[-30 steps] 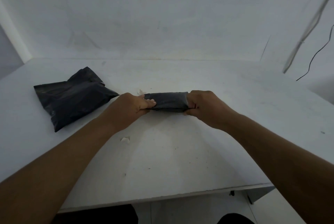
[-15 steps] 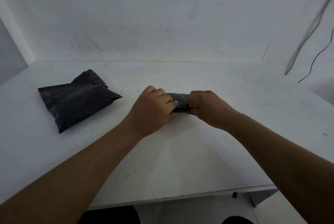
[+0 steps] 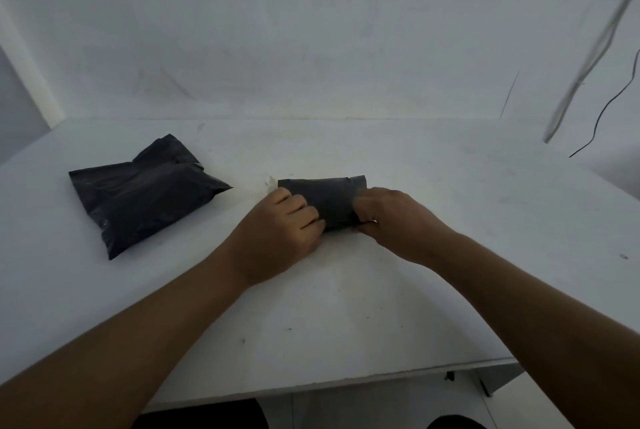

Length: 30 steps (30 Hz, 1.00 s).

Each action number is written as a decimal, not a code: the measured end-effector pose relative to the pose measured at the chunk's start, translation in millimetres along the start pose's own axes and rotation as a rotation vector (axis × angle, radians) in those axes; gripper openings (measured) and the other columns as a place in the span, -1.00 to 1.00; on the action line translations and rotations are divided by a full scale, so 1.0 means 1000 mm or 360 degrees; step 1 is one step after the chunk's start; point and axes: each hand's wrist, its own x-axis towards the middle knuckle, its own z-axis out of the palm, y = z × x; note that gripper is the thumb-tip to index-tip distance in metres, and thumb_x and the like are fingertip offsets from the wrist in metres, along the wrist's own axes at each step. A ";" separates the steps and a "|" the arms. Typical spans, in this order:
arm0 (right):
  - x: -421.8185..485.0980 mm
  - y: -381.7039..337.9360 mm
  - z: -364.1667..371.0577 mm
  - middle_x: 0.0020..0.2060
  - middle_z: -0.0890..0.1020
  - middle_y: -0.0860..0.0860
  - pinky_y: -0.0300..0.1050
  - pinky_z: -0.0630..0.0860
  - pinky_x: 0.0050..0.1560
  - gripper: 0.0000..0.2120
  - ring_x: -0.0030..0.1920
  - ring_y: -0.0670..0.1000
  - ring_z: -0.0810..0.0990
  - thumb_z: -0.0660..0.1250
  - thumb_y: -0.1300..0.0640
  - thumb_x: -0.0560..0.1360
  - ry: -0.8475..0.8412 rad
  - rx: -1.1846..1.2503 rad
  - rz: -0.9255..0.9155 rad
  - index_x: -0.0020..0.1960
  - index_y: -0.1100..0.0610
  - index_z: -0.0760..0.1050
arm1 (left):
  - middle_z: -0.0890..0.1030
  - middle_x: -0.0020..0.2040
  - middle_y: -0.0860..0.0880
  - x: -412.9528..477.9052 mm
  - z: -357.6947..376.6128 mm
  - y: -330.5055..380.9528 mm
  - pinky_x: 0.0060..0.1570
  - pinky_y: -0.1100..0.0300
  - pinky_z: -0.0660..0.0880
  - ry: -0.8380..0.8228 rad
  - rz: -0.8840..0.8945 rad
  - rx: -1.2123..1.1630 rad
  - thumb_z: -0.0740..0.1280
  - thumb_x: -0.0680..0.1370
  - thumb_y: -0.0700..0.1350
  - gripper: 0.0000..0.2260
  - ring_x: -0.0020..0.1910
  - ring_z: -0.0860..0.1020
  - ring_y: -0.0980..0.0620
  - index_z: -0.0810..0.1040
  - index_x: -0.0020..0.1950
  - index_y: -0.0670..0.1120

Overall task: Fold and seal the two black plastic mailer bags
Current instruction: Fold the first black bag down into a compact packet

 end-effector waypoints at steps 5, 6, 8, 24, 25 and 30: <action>-0.004 -0.006 0.002 -0.26 0.44 -0.05 0.01 0.45 -0.31 -0.69 -0.25 -0.03 0.40 0.42 0.22 0.50 0.0108 -0.0015 -0.0136 -0.25 0.04 0.31 | 0.50 -0.35 -0.09 -0.008 0.003 -0.006 -0.28 0.05 0.37 -0.0055 -0.0024 -0.0016 0.36 0.54 -0.30 -0.80 -0.36 0.46 -0.09 0.55 -0.28 -0.15; -0.004 -0.007 0.002 -0.27 0.45 -0.04 -0.02 0.43 -0.33 -0.71 -0.25 -0.03 0.38 0.43 0.23 0.48 0.0115 -0.0030 -0.0161 -0.25 0.05 0.34 | 0.51 -0.35 -0.07 -0.007 0.003 -0.007 -0.28 0.05 0.35 -0.0078 -0.0062 -0.0061 0.35 0.56 -0.25 -0.79 -0.36 0.46 -0.08 0.55 -0.29 -0.13; -0.003 -0.007 0.003 -0.26 0.50 0.01 -0.08 0.34 -0.34 -0.77 -0.25 -0.02 0.38 0.41 0.27 0.47 0.0103 -0.0045 -0.0183 -0.24 0.08 0.40 | 0.54 -0.34 -0.01 -0.002 -0.002 -0.011 -0.24 0.07 0.33 -0.0150 -0.0211 -0.0218 0.34 0.56 -0.09 -0.78 -0.31 0.48 -0.05 0.59 -0.28 -0.08; -0.023 0.000 -0.018 -0.21 0.54 0.00 0.03 0.53 -0.14 -0.86 -0.19 0.04 0.53 0.28 0.13 0.49 -0.0356 0.0103 -0.0010 -0.22 0.16 0.48 | 0.21 0.60 -0.01 0.027 0.038 -0.004 0.57 0.00 -0.06 -0.0785 -0.0749 -0.0598 -0.19 0.59 0.32 -0.33 0.60 0.06 0.04 0.11 0.60 0.01; -0.023 0.003 -0.022 -0.24 0.56 0.02 0.05 0.54 -0.15 -0.82 -0.21 0.07 0.55 0.28 0.09 0.46 -0.0320 0.0184 0.0079 -0.25 0.18 0.50 | 0.18 0.61 0.00 0.026 0.038 -0.003 0.57 0.00 -0.07 -0.0795 -0.0747 -0.0589 -0.19 0.59 0.33 -0.33 0.60 0.03 0.05 0.08 0.61 0.01; 0.005 0.016 -0.021 -0.28 0.59 0.08 0.02 0.51 -0.17 -0.72 -0.22 0.11 0.56 0.25 0.05 0.58 0.0383 0.0298 0.0559 -0.19 0.23 0.50 | 0.07 0.63 0.01 0.023 0.041 -0.004 0.58 0.00 -0.10 -0.0816 -0.0701 -0.0581 -0.22 0.58 0.35 -0.29 0.61 -0.07 0.10 -0.06 0.63 -0.02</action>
